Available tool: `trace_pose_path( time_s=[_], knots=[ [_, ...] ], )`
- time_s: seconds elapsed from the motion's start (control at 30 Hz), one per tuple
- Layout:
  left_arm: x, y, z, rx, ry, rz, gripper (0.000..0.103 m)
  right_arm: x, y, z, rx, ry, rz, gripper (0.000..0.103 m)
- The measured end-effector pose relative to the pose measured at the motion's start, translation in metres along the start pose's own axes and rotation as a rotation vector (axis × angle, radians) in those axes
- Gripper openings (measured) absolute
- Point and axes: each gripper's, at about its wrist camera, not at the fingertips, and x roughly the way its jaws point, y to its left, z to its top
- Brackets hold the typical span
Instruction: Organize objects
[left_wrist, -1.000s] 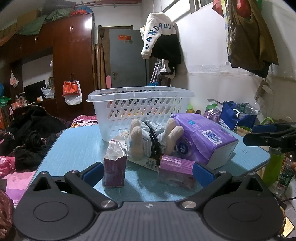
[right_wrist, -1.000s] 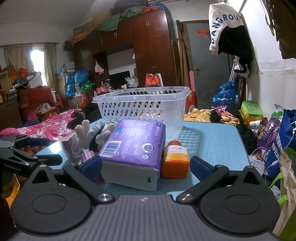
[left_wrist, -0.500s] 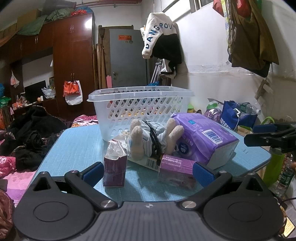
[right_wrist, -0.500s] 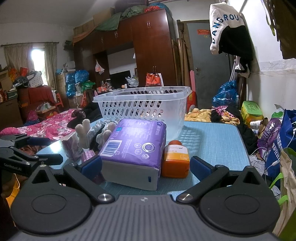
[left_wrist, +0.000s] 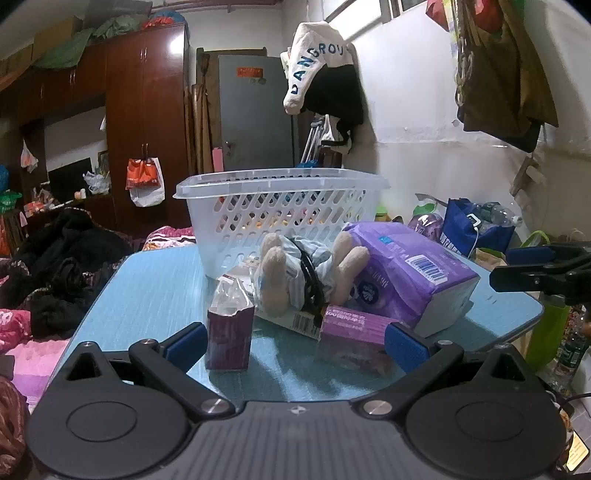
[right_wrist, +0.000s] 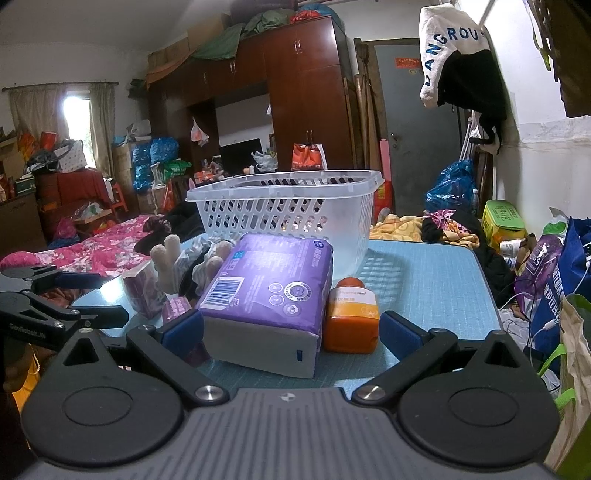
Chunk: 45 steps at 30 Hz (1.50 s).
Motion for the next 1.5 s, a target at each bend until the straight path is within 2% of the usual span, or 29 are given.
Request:
trace_pose_path(
  time_s=[1.5],
  knots=[
    [0.0017,0.0012,0.0004,-0.008,0.011,0.011,0.103,0.0007,0.0008,-0.0005,-0.004,0.002,0.001,0.103]
  ],
)
